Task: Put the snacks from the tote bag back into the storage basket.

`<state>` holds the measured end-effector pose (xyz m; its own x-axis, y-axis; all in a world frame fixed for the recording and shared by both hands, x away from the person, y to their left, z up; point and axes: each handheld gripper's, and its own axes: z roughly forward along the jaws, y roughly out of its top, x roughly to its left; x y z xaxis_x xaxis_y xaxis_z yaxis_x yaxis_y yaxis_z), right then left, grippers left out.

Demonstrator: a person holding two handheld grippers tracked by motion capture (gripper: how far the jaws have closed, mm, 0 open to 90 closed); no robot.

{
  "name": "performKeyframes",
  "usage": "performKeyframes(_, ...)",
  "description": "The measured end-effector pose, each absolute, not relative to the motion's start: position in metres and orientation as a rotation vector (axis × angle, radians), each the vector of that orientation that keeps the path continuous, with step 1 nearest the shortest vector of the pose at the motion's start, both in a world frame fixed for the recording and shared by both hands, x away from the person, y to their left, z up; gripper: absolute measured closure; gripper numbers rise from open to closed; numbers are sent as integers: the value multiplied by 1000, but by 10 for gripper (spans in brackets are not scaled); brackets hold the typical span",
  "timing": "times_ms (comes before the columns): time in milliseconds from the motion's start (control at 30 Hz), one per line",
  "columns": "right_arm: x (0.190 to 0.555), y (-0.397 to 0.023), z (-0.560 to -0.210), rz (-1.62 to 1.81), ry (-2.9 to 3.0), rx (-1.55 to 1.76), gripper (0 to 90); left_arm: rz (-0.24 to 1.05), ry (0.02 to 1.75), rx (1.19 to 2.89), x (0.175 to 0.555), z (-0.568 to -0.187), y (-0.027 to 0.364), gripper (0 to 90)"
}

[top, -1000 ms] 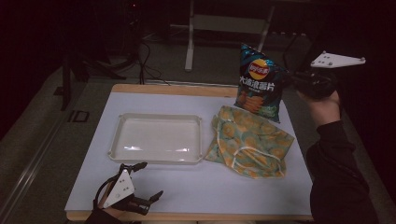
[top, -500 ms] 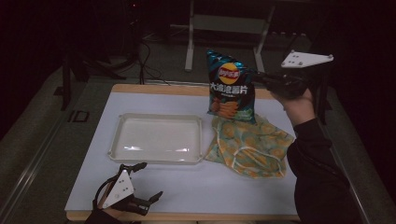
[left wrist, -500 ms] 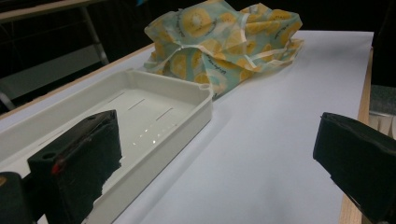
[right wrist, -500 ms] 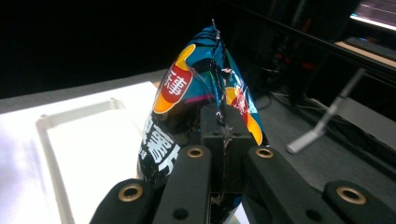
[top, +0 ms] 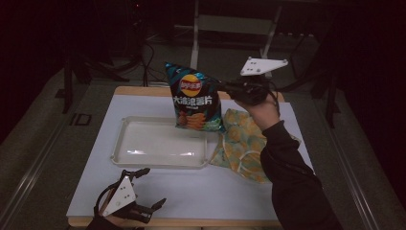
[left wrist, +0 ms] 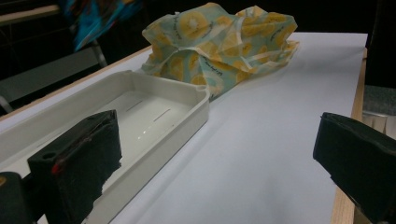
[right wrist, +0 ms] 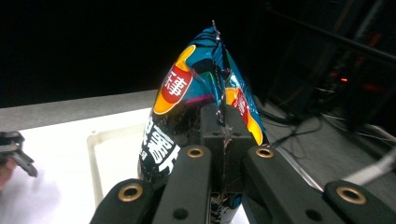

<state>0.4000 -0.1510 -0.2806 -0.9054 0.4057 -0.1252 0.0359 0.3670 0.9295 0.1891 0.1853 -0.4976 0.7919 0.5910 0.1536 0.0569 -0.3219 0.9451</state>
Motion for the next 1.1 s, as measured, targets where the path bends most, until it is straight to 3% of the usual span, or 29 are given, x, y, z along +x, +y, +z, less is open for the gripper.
performKeyframes(667, 409, -50, -346, 1622, 2456, 305, 900, 584, 489, 1834, 184, -497, 188, 14)
performKeyframes(1100, 415, -47, -393, 1604, 2569, 354, 900, 586, 494, 1840, 185, -498, 189, 14)
